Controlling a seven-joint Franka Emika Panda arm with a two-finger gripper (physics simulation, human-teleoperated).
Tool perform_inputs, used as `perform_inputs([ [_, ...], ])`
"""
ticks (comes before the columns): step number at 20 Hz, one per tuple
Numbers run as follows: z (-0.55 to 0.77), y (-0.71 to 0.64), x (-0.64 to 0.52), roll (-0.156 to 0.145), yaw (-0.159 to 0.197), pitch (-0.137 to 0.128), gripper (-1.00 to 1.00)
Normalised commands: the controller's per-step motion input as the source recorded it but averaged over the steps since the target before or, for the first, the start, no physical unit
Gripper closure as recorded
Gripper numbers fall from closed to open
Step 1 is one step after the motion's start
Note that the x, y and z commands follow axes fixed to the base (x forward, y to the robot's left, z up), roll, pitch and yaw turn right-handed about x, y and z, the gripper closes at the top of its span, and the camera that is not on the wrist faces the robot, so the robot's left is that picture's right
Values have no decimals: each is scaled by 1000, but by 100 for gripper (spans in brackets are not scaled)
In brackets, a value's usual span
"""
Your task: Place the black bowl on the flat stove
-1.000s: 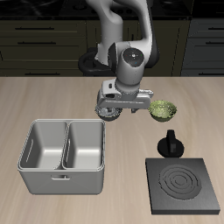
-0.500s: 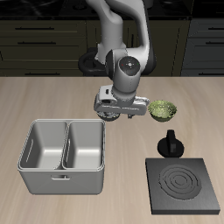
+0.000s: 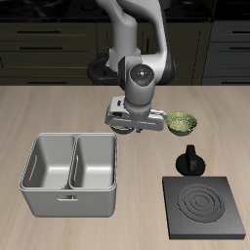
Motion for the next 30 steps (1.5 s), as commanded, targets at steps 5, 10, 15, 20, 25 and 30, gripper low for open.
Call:
perform_inputs([
  [5,132,32,-10,9,-18,-37,100],
  [10,127,-13,-5,-9,4,-32,100],
  [15,332,86,-86,7,43,-65,100],
  [20,630,87,-44,26,35,-100,100],
  [25,575,154,-39,27,51,-83,100],
  [30,410,58,-57,5,36,-57,100],
])
